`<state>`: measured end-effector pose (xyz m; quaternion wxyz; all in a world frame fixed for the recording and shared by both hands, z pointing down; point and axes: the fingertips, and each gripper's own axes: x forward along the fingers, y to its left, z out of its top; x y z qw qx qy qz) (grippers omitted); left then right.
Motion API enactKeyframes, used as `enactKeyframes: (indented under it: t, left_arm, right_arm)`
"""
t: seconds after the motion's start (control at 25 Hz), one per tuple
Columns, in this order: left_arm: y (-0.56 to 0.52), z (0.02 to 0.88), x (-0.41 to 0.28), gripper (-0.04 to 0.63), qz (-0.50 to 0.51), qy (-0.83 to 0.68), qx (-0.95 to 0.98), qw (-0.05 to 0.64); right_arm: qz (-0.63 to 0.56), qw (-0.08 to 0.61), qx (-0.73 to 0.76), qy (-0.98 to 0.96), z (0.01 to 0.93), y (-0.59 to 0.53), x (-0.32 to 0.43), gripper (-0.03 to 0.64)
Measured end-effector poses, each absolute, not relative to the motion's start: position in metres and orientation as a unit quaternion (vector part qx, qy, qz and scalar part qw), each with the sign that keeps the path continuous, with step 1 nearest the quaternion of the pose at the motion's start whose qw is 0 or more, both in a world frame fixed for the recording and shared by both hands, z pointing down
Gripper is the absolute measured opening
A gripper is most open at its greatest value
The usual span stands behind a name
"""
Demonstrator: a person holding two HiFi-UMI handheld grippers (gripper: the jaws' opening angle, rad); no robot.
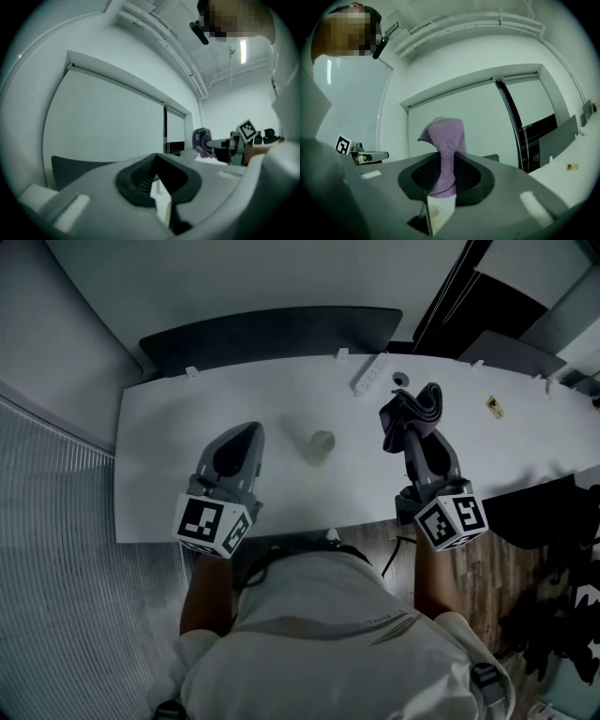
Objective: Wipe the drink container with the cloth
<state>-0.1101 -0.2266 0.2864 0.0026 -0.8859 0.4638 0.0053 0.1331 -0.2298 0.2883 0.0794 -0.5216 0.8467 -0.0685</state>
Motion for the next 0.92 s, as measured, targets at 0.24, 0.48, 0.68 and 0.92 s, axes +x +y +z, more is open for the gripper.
enactKeyframes:
  t: [0.24, 0.48, 0.68, 0.92]
  left_arm:
    - [-0.217, 0.275, -0.107, 0.003, 0.015, 0.453, -0.891, 0.013]
    - [-0.217, 0.263, -0.105, 0.003, 0.017, 0.447, -0.894, 0.027]
    - [-0.213, 0.262, -0.104, 0.003, 0.015, 0.449, -0.893, 0.028]
    - [-0.206, 0.263, -0.097, 0.003, 0.013, 0.445, -0.895, 0.027]
  right_arm:
    - [-0.060, 0.076, -0.525, 0.846, 0.283, -0.225, 0.130, 0.081]
    - [-0.059, 0.079, -0.515, 0.852, 0.281, -0.224, 0.123, 0.081]
    - [-0.064, 0.075, -0.510, 0.854, 0.279, -0.221, 0.120, 0.081]
    - [-0.066, 0.074, -0.512, 0.853, 0.279, -0.214, 0.126, 0.081]
